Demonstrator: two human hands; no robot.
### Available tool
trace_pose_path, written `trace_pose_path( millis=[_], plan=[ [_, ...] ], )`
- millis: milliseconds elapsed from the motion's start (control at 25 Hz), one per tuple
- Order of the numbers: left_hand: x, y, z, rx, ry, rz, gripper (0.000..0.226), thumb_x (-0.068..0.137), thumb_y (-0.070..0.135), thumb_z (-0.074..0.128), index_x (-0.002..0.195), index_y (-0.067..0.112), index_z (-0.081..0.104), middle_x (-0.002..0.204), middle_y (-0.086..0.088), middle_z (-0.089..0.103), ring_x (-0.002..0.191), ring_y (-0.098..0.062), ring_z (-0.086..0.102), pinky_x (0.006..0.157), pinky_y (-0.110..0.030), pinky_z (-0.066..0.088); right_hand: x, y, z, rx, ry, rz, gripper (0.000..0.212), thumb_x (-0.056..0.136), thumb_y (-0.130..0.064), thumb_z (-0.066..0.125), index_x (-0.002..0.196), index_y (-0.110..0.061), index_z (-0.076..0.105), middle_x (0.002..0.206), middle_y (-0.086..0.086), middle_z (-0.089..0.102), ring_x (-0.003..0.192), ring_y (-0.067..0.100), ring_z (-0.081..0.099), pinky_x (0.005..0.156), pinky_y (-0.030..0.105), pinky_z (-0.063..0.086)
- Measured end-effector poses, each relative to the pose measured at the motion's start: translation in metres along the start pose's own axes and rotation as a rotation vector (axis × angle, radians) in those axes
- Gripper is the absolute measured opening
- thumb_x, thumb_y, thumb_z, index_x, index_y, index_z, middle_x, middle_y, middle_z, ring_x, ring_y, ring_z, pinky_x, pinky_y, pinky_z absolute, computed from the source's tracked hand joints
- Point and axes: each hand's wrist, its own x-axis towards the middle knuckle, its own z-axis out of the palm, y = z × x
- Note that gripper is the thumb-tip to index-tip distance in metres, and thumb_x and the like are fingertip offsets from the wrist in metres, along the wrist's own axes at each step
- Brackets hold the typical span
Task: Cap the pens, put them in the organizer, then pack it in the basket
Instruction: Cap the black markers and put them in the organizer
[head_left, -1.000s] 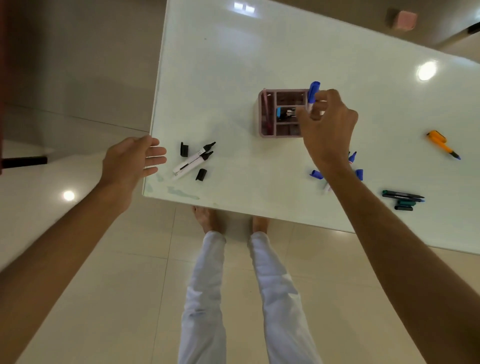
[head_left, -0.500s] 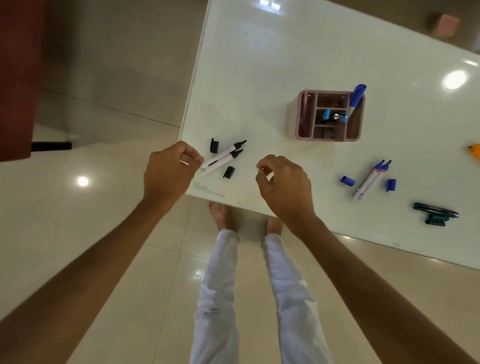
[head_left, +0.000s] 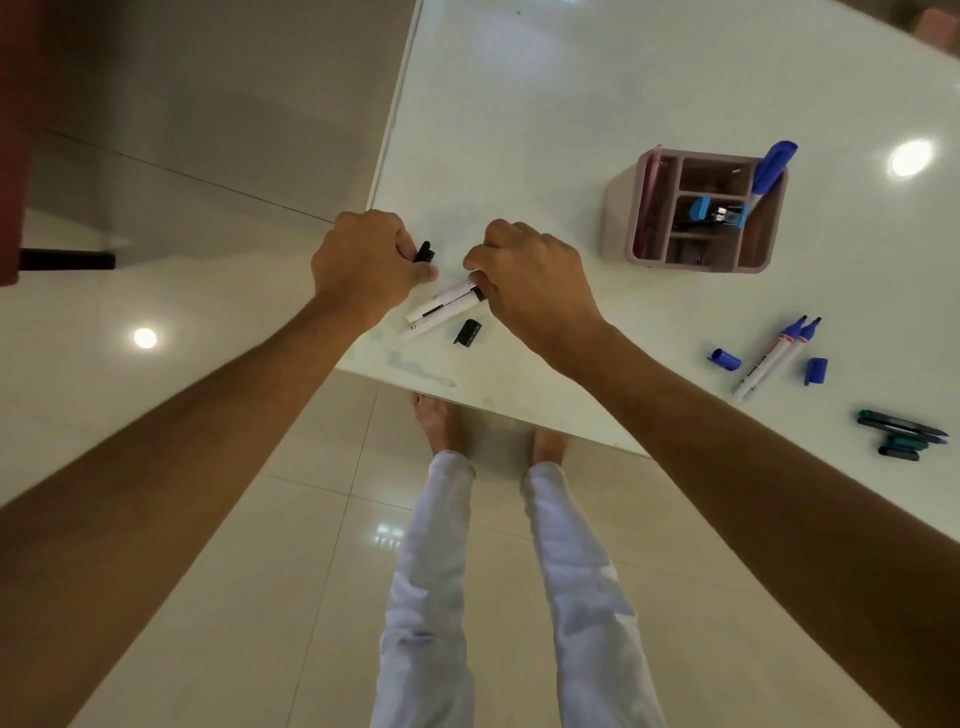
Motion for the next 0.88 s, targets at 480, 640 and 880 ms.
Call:
trace_pose_path(
  millis=[480, 640, 880],
  plan=[
    [-0.001, -0.04, -0.026, -0.048, 0.065, -0.039, 0.027, 0.082, 0.049, 0.083, 0.094, 0.026, 0.074, 0.09, 0.008, 0.077, 0.091, -0.018, 0.071, 0.078, -0.04, 0.059, 0.02, 0.004, 0.001, -0.306, -0.191, -0.449, 0.025, 0.064, 0.0, 0.078, 0.068, -0.017, 0.061, 0.073, 0.0, 0.058, 0.061, 0.022, 0.055, 0.048, 0.028, 0.023],
    [-0.003, -0.048, -0.021, -0.141, 0.069, 0.041, 0.028, 0.083, 0.048, 0.082, 0.098, 0.024, 0.077, 0.089, 0.012, 0.077, 0.086, -0.012, 0.073, 0.076, -0.035, 0.06, 0.028, 0.0, 0.008, -0.388, -0.187, -0.526, 0.02, 0.065, -0.005, 0.078, 0.069, -0.016, 0.062, 0.074, 0.0, 0.059, 0.062, 0.021, 0.056, 0.049, 0.029, 0.026],
    [-0.009, -0.037, -0.031, -0.431, 0.096, 0.03, 0.029, 0.09, 0.038, 0.081, 0.108, 0.017, 0.074, 0.09, 0.007, 0.079, 0.066, -0.01, 0.076, 0.075, -0.025, 0.064, 0.05, -0.001, -0.02, -0.264, 0.217, -0.276, 0.019, 0.066, -0.013, 0.073, 0.084, -0.012, 0.067, 0.069, 0.002, 0.062, 0.055, 0.024, 0.06, 0.051, 0.028, 0.033]
  ],
)
